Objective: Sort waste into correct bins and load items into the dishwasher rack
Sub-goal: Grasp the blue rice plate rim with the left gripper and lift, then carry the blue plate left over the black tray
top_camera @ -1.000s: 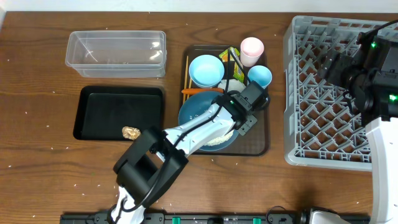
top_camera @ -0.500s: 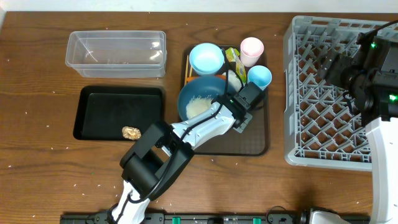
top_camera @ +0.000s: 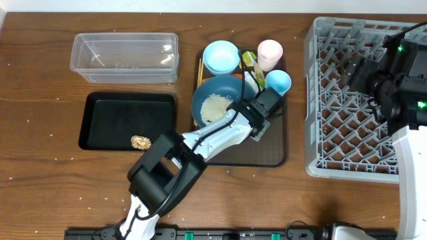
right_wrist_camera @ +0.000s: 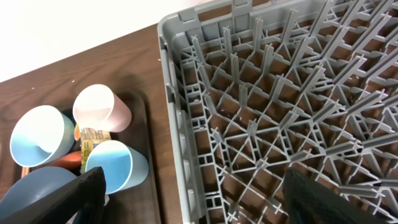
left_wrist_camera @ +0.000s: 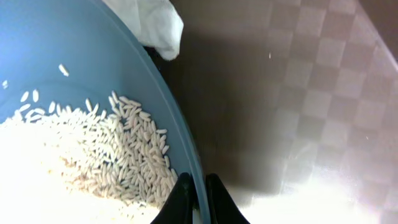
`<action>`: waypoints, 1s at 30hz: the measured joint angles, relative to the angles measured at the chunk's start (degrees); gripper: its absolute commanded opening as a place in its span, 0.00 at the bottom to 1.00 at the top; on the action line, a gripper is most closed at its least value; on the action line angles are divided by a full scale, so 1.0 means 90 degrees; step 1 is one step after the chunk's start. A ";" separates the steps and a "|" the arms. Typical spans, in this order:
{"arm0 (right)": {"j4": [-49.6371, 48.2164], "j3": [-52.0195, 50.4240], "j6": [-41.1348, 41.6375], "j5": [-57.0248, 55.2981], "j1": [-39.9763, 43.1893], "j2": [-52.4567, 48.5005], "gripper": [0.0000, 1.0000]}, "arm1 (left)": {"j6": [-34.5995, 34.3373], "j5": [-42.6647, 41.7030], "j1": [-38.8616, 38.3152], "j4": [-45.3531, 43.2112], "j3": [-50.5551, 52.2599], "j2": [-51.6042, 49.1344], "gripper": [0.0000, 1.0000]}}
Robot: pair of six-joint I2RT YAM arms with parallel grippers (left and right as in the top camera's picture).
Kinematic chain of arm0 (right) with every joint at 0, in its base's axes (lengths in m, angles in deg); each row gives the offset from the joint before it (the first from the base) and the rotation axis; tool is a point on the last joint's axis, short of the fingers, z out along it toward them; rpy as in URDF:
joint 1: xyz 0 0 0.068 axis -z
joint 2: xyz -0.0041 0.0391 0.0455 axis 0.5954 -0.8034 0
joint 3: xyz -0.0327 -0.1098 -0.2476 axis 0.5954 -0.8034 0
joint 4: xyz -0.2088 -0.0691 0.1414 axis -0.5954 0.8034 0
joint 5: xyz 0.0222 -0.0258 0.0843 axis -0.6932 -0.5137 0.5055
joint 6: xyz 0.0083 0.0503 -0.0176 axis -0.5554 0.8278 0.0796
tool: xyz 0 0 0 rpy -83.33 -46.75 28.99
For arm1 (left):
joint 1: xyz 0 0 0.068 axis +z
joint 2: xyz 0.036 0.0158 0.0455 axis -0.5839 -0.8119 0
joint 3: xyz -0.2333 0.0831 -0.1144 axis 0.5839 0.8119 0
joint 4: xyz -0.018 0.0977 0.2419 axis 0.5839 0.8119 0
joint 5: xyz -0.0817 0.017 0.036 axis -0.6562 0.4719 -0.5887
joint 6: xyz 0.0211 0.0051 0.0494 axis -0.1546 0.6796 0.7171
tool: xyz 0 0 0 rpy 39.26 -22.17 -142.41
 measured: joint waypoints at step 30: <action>0.0029 0.0000 0.0000 0.0000 0.0000 0.0000 0.84 | -0.0716 -0.1479 0.1970 0.2195 0.0029 0.2552 0.06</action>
